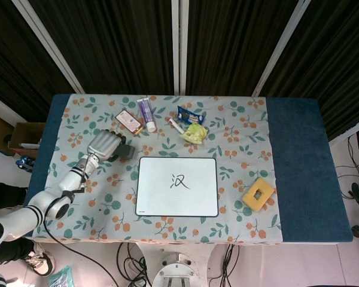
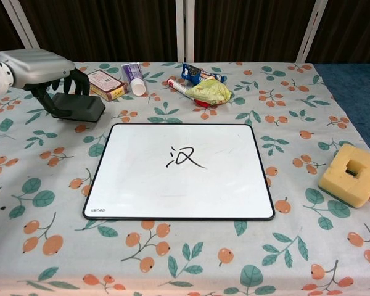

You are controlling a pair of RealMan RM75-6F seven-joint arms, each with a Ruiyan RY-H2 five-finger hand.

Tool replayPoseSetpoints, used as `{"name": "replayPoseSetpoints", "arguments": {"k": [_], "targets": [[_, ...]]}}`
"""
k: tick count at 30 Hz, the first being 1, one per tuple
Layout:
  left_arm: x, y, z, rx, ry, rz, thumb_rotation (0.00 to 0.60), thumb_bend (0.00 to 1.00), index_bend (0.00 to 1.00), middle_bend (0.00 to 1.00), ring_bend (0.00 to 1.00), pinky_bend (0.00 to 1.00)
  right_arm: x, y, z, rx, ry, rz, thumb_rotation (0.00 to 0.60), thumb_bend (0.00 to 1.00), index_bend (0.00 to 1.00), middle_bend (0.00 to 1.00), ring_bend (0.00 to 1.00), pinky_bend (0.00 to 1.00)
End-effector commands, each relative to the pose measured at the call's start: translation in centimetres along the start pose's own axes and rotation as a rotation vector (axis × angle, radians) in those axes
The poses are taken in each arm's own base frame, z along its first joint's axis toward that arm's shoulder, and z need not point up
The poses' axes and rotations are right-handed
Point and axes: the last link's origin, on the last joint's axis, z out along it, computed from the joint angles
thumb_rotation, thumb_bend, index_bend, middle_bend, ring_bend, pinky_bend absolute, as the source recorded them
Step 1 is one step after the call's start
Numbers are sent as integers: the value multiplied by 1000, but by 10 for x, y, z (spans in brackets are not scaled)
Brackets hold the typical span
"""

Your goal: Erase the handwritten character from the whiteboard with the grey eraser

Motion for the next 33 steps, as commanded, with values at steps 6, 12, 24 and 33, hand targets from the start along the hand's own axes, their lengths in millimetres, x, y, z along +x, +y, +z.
{"name": "replayPoseSetpoints", "arguments": {"k": [6,12,24,33], "targets": [[39,49,-30,-180,134,-57,600,314,567,574,466,444,0,5,0,-14,2,2,600,244,0,0,0,0],[35,106,-63,-304,125,8,600,324,571,578,467,436,-3,7,0,-17,-1,8,600,244,0,0,0,0],[-4,182,-81,-415,89,83,600,325,574,579,467,436,-1,14,-6,-33,-5,-4,600,244,0,0,0,0],[-8,187,-68,-375,101,68,600,330,574,579,467,418,-3,18,-8,-48,-11,-3,600,244,0,0,0,0]]}}
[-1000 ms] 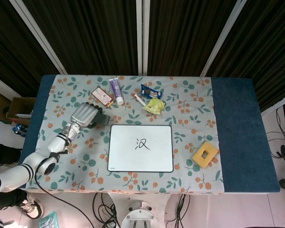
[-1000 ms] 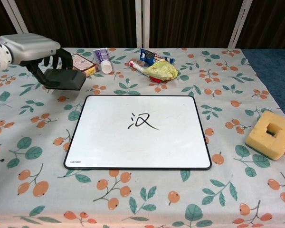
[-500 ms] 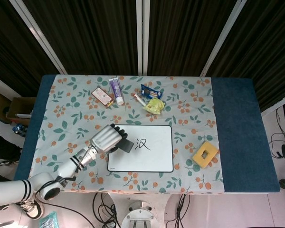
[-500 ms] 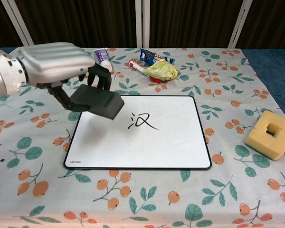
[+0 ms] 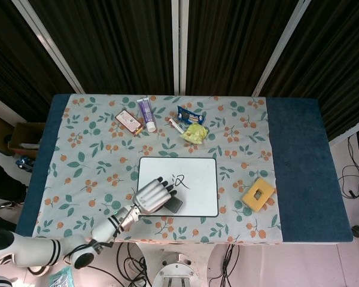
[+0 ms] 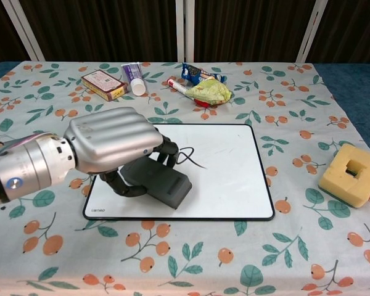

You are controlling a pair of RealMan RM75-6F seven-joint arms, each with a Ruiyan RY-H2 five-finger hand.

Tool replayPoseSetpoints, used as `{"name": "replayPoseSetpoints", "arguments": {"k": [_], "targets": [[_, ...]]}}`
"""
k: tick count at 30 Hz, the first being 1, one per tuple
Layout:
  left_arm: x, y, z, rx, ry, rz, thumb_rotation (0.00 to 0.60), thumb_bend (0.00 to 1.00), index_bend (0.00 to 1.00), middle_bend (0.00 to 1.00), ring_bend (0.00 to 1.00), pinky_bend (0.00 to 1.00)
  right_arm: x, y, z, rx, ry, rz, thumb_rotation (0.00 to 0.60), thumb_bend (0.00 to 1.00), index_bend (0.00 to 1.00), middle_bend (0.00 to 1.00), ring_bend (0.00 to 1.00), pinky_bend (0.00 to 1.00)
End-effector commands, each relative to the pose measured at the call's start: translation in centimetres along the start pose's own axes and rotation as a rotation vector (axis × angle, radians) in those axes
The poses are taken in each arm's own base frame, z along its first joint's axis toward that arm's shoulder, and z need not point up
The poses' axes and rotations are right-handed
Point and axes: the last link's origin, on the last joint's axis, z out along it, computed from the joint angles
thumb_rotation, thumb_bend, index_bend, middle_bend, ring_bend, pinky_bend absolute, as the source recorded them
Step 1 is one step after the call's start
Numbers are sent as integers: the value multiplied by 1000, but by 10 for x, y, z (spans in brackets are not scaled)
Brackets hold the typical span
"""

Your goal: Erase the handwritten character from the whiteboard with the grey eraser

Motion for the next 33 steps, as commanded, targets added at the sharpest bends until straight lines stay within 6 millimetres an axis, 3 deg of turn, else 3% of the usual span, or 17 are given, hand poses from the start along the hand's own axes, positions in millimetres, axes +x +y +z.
{"name": "replayPoseSetpoints", "arguments": {"k": [1,7,19,33], "targets": [[0,-3,5,18,4,-3,600,332,574,579,467,418,-1,0,0,2,-3,-1,600,244,0,0,0,0],[-4,-8,15,47,-8,-10,600,334,575,580,468,420,-4,-1,0,4,-9,-6,600,245,0,0,0,0],[-10,-14,53,110,-19,-18,600,338,576,581,468,420,-7,-4,1,17,-26,-44,600,245,0,0,0,0],[3,-39,97,211,-21,-28,600,350,581,585,471,421,-4,-6,3,14,-24,-43,600,246,0,0,0,0]]}}
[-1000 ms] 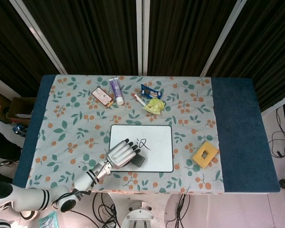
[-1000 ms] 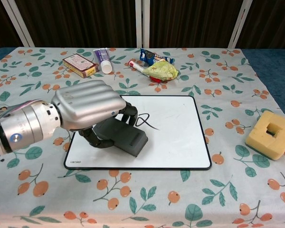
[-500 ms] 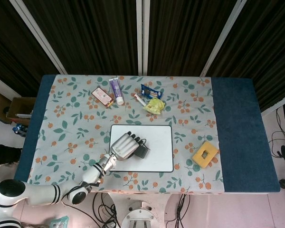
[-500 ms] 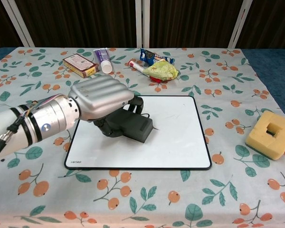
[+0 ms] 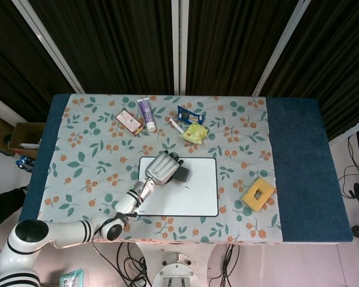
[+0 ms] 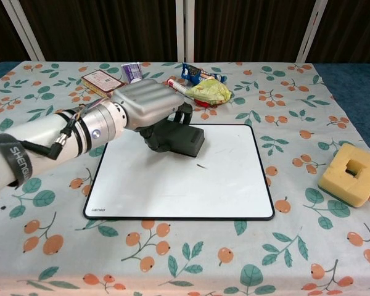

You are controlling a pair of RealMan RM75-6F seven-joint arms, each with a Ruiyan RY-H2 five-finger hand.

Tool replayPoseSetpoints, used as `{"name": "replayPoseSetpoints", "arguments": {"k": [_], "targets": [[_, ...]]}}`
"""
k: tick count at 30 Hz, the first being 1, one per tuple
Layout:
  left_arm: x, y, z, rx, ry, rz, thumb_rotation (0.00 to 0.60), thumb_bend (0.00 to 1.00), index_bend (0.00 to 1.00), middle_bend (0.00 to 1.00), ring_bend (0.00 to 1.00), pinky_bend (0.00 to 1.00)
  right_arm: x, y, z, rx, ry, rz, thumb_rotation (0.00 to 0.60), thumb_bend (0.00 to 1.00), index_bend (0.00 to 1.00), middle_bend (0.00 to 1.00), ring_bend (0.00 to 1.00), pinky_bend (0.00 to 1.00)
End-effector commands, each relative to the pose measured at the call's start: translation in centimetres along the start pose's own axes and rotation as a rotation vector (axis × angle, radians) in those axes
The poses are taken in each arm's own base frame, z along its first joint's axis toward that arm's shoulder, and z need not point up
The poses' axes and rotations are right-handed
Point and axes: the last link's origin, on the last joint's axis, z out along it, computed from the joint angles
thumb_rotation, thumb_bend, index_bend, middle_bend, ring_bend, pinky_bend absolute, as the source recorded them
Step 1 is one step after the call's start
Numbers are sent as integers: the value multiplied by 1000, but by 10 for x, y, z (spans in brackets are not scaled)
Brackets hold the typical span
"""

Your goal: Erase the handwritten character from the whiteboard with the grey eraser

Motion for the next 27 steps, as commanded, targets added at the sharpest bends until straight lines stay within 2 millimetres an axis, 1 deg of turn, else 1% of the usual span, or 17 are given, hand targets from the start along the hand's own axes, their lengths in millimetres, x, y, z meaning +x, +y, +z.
{"name": "replayPoseSetpoints", "arguments": {"k": [1,6,11,17,20,24,27], "targets": [[3,-1,9,19,-4,-8,600,350,581,585,471,422,0,0,0,-1,-1,-2,600,246,0,0,0,0],[7,4,15,20,-1,-23,600,353,582,587,472,425,-1,-1,0,-4,-6,0,600,254,0,0,0,0],[6,15,8,-27,-4,-22,600,353,587,592,479,424,1,0,0,-5,-4,-1,600,254,0,0,0,0],[8,40,-11,-131,17,-21,600,354,589,594,480,421,0,2,-1,-11,-10,-1,600,254,0,0,0,0],[5,50,-20,-179,7,-7,600,356,595,600,485,421,-1,2,-2,-16,-14,4,600,254,0,0,0,0],[0,58,-35,-234,-36,9,600,356,596,600,485,424,-1,2,-2,-15,-16,3,600,255,0,0,0,0],[2,59,-46,-255,-68,-6,600,357,595,600,486,424,-2,3,-2,-19,-17,4,600,256,0,0,0,0]]}}
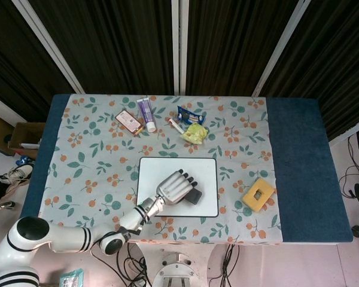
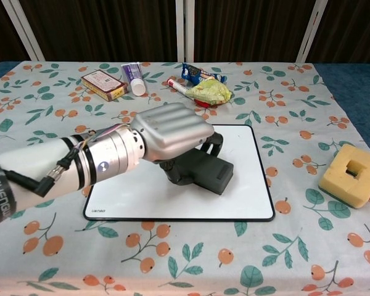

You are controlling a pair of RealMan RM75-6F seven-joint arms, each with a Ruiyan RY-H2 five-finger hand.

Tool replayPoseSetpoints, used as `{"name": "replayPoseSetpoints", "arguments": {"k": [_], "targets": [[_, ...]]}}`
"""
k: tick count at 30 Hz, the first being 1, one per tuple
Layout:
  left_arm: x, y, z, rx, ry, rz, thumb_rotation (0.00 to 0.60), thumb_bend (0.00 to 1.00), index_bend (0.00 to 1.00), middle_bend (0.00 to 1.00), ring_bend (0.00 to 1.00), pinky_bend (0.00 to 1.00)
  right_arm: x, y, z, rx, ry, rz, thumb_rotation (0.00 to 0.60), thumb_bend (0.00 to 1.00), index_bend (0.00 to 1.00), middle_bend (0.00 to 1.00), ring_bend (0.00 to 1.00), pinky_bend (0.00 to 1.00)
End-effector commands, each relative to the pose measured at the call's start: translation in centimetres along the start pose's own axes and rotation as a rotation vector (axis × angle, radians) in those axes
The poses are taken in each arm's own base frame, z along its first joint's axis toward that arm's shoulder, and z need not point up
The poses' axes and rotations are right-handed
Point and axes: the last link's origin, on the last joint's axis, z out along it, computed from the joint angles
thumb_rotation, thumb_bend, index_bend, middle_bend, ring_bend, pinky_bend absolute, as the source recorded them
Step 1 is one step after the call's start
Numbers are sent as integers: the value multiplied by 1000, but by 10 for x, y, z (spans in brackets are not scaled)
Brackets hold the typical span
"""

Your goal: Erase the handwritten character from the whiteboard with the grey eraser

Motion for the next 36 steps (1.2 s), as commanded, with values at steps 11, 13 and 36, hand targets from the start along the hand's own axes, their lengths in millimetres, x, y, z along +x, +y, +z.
{"name": "replayPoseSetpoints", "arguments": {"k": [11,13,36], "targets": [[28,-16,-51,10,-3,-27,600,359,612,616,503,425,-2,-1,1,5,0,5,600,256,0,0,0,0],[32,-29,-56,49,20,-30,600,360,612,616,503,425,-2,-2,1,8,0,6,600,256,0,0,0,0],[-24,-209,-131,568,32,-111,600,335,568,573,464,421,-1,-10,0,27,0,3,600,256,0,0,0,0]]}}
